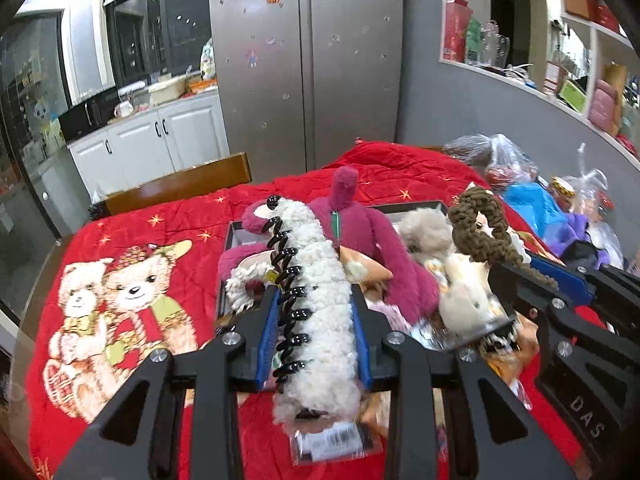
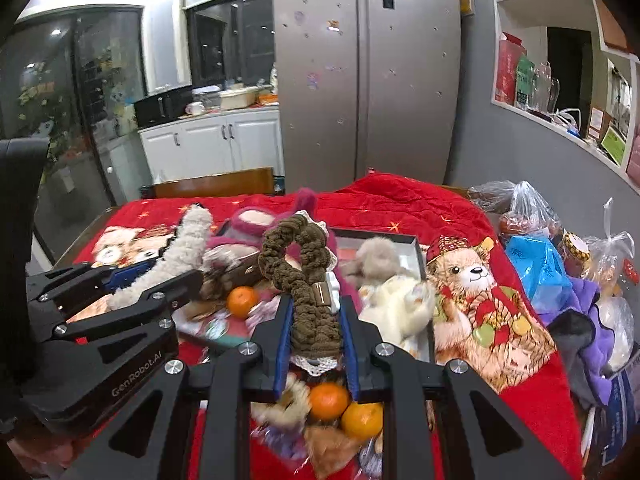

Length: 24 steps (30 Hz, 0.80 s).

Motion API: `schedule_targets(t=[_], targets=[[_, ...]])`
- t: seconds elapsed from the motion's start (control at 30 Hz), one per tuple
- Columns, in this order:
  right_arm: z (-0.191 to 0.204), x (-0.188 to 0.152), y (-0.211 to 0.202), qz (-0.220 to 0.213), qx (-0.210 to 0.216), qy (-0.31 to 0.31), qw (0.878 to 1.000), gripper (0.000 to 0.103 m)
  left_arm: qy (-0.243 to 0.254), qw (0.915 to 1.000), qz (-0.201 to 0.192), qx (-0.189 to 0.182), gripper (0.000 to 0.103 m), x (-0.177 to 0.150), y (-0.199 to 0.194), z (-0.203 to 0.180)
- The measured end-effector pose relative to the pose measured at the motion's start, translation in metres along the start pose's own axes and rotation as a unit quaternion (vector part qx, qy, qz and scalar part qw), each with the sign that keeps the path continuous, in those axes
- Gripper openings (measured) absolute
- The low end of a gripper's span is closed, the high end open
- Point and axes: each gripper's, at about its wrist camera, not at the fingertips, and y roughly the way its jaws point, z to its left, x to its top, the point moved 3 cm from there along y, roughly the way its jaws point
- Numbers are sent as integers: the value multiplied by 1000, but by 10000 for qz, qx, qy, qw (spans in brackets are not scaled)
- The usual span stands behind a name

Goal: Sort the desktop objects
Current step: 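Lower the clip into the tray and open the left tool while the right tool releases the ring there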

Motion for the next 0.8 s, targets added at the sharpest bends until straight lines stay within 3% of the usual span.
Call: schedule_targets(t=[0.23,0.4,0.53,0.8], targets=[[-15,21,57,248,81,294,9992,22,-229,9995,-77,-205,33,9,36,14],[-12,20,62,-12,281,348,9990,22,-287,9993,-60,-226,33,3,48,25],[3,20,67,-29,196,43,9998,23,-369,9989,30,-299,33,-3,56,32],[2,7,88,349,169,65,9992,23,-310,9991,105,-285,33,-7,62,32]])
